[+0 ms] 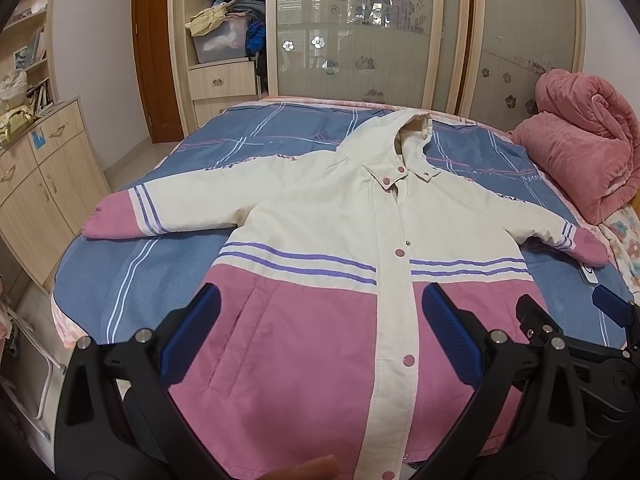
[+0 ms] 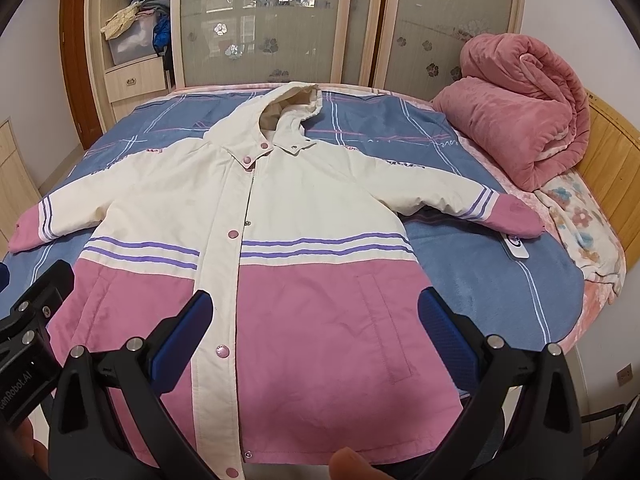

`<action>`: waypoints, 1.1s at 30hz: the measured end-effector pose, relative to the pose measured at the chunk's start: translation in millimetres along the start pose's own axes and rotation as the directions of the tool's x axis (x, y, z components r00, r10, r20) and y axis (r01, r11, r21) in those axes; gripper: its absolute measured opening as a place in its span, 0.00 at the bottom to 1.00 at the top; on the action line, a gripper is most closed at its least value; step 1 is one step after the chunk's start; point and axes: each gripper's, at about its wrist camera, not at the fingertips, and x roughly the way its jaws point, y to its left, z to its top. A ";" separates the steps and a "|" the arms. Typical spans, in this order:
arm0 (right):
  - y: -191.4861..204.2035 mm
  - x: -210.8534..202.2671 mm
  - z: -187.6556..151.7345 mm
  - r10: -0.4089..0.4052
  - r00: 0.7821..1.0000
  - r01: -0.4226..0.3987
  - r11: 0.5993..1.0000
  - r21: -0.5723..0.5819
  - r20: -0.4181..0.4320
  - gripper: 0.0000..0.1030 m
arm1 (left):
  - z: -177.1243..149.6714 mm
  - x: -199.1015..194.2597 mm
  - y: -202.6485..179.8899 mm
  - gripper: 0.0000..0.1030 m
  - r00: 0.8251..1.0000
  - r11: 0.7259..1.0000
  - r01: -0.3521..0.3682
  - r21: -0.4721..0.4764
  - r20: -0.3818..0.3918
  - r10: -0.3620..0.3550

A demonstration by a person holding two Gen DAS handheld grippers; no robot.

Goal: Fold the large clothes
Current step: 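Grasp the pink sleeve cuff with the right tool and fold it across the jacket front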

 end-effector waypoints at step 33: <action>-207.3 231.6 77.6 0.087 0.994 -0.107 0.923 0.369 0.069 0.90 | 13.2 121.5 -15.6 0.46 0.987 0.997 0.008 -0.073 -0.157 -0.019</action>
